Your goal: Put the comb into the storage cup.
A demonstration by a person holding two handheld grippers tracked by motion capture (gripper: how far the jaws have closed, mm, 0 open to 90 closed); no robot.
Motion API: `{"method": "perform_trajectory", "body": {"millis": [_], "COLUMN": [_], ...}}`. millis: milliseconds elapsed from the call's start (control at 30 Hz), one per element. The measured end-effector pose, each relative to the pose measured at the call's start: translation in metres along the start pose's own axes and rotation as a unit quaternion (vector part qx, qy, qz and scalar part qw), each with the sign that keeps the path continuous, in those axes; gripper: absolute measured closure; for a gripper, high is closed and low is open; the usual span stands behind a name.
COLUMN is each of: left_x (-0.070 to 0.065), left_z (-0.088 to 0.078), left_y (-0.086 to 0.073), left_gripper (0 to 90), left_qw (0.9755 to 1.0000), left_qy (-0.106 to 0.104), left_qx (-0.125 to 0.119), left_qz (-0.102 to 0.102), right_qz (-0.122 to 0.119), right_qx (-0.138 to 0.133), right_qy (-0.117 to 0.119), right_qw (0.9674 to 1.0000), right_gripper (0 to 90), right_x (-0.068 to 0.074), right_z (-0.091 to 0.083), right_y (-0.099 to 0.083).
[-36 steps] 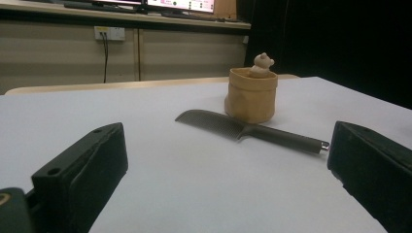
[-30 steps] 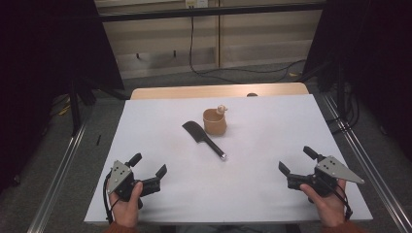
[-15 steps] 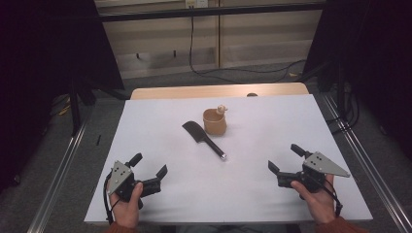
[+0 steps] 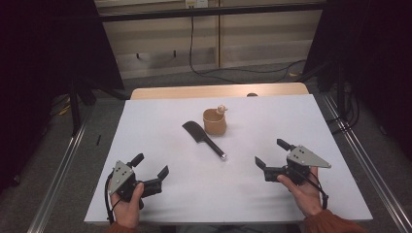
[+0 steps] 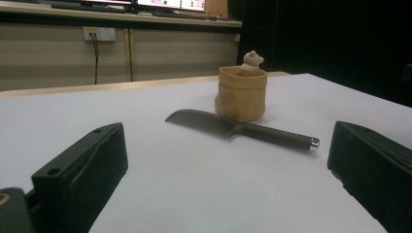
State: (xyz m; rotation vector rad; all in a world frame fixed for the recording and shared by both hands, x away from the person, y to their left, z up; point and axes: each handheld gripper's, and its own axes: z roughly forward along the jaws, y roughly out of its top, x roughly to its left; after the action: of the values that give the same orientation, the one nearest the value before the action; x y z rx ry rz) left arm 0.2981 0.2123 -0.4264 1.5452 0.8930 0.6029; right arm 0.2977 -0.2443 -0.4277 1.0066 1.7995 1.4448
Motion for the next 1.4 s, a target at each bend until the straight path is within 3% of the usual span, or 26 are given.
{"method": "perform_trajectory", "body": {"millis": [633, 767, 1033, 1067, 1100, 1200, 1400], "left_x": [0.000, 0.001, 0.000, 0.000, 0.000, 0.001, 0.000], "left_z": [0.000, 0.001, 0.000, -0.001, -0.001, -0.001, -0.001], "left_y": [0.000, 0.000, 0.001, 0.000, 0.000, 0.001, 0.001], "left_gripper": [1.1, 1.1, 1.1, 1.1, 1.1, 1.1, 1.1], "left_qw": [1.0000, 1.0000, 1.0000, 1.0000, 1.0000, 1.0000, 1.0000], "left_qy": [-0.004, -0.004, -0.005, -0.008, -0.008, -0.007, -0.008], "left_qx": [-0.002, -0.001, -0.001, 0.000, 0.000, -0.002, 0.002], "left_qz": [-0.001, -0.004, 0.000, -0.003, -0.003, -0.001, 0.000], "right_qz": [0.010, -0.001, 0.010, 0.037, 0.040, 0.014, 0.002], "right_qx": [0.017, 0.027, 0.040, 0.047, 0.049, 0.069, 0.093], "right_qy": [0.028, 0.035, 0.051, 0.067, 0.067, 0.055, 0.054], "right_qw": [0.9994, 0.9990, 0.9979, 0.9960, 0.9957, 0.9960, 0.9942], "right_gripper": [3.4, 3.2, 3.3, 4.9, 5.3, 5.0, 5.8], "right_x": [0.004, 0.006, 0.009, 0.007, 0.007, 0.008, 0.010], "right_z": [0.035, 0.043, 0.061, 0.067, 0.068, 0.075, 0.092], "right_y": [0.012, 0.017, 0.025, 0.027, 0.028, 0.030, 0.037]}}
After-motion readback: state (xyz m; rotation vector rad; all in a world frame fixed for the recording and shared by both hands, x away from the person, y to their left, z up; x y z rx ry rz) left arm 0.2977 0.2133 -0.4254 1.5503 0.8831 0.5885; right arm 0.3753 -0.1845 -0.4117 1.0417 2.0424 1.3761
